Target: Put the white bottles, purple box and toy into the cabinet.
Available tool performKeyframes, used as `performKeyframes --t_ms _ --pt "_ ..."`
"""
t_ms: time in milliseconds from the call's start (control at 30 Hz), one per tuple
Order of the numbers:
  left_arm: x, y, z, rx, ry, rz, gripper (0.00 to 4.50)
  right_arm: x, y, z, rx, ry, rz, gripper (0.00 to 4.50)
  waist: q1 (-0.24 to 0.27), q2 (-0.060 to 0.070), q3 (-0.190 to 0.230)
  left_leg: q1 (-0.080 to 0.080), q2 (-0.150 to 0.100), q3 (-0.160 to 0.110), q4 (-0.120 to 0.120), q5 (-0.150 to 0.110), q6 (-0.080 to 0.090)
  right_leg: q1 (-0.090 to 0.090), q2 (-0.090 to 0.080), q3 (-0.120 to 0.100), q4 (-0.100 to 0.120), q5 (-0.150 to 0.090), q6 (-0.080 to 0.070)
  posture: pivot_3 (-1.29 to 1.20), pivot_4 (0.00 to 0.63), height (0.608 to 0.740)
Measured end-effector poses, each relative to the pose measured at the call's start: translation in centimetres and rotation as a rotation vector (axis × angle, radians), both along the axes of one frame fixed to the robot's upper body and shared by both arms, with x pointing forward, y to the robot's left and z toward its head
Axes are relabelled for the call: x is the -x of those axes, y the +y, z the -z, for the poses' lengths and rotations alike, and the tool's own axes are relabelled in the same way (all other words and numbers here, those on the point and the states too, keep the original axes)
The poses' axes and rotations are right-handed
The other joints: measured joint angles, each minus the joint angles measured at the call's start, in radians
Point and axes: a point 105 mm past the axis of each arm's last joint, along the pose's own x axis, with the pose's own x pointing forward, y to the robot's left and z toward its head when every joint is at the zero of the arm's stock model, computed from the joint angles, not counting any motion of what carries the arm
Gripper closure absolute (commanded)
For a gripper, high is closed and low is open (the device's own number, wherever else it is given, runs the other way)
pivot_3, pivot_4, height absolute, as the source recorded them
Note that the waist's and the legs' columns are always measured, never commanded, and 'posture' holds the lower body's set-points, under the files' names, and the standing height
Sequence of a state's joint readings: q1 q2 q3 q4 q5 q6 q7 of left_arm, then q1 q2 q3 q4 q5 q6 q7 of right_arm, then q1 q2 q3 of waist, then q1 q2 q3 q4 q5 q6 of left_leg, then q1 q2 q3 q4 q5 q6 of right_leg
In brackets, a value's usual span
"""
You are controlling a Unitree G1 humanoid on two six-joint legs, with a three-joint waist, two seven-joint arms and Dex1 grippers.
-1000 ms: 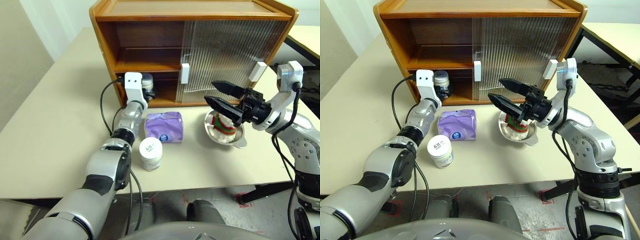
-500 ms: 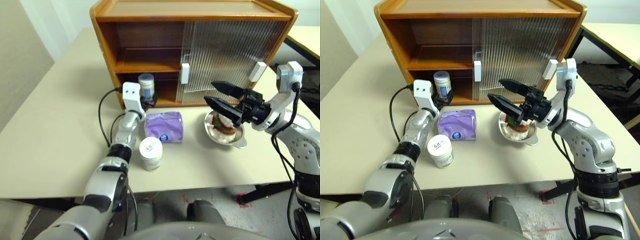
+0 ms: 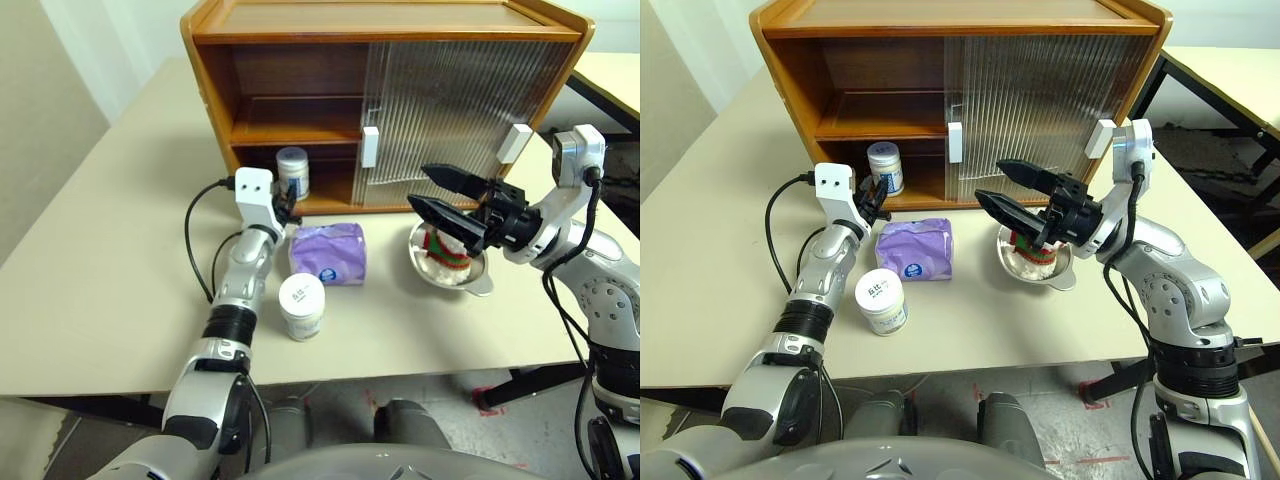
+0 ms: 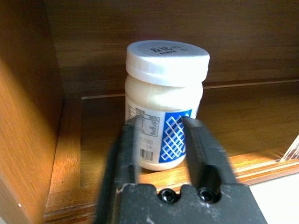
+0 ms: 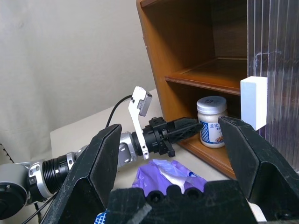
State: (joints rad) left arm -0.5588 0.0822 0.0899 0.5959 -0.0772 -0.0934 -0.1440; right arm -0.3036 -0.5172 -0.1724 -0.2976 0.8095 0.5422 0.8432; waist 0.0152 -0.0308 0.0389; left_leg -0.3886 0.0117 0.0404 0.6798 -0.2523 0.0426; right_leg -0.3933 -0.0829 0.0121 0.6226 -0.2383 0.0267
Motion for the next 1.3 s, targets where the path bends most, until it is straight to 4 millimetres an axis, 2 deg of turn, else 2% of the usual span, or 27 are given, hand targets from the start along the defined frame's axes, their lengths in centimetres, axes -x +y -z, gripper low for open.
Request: performKeyframes --t_ms 33,200,600,867,1033,1300 --pt "-0.1 0.2 -0.1 0.004 -0.002 -0.015 4.48 0.0 0.0 0.0 0.0 0.0 0.0 0.0 0.0 0.0 0.0 0.0 0.0 0.0 0.0 0.0 0.0 0.0 0.0 0.0 0.0 0.0 0.0 -0.02 0.0 0.74" --pt "-0.5 1.2 -0.8 0.013 -0.015 -0.068 4.48 0.0 0.0 0.0 0.0 0.001 0.0 0.0 0.0 0.0 0.0 0.0 0.0 0.0 0.0 0.0 0.0 0.0 0.0 0.0 0.0 0.0 0.0 -0.02 0.0 0.74" --pt "-1.9 1.7 -1.2 0.027 -0.006 -0.134 4.48 0.0 0.0 0.0 0.001 -0.001 0.008 0.0 0.0 0.0 0.0 0.0 0.0 0.0 0.0 0.0 0.0 0.0 0.0 0.0 0.0 0.0 0.0 -0.03 0.0 0.74" --pt "-3.0 1.2 -0.4 0.024 0.034 -0.16 4.48 0.0 0.0 -0.2 0.003 -0.005 0.011 0.0 -0.001 0.0 0.0 0.0 -0.001 0.0 0.0 0.0 0.0 0.0 0.0 0.0 -0.002 0.0 0.001 -0.04 0.0 0.74" --pt "-3.0 0.8 1.0 0.011 0.085 -0.154 4.48 0.1 0.0 -0.2 0.004 -0.007 0.013 0.0 -0.002 0.0 0.0 0.0 -0.001 0.0 0.0 0.0 0.0 0.0 0.0 0.0 -0.001 0.0 0.001 -0.05 0.0 0.74" --pt "-3.4 -0.3 1.0 -0.003 0.099 -0.13 4.48 0.2 0.0 -0.3 0.009 -0.007 0.014 0.0 0.0 -0.001 0.0 -0.001 -0.001 0.0 0.0 -0.001 -0.002 0.001 0.0 0.0 -0.002 0.001 0.002 -0.07 0.0 0.74"
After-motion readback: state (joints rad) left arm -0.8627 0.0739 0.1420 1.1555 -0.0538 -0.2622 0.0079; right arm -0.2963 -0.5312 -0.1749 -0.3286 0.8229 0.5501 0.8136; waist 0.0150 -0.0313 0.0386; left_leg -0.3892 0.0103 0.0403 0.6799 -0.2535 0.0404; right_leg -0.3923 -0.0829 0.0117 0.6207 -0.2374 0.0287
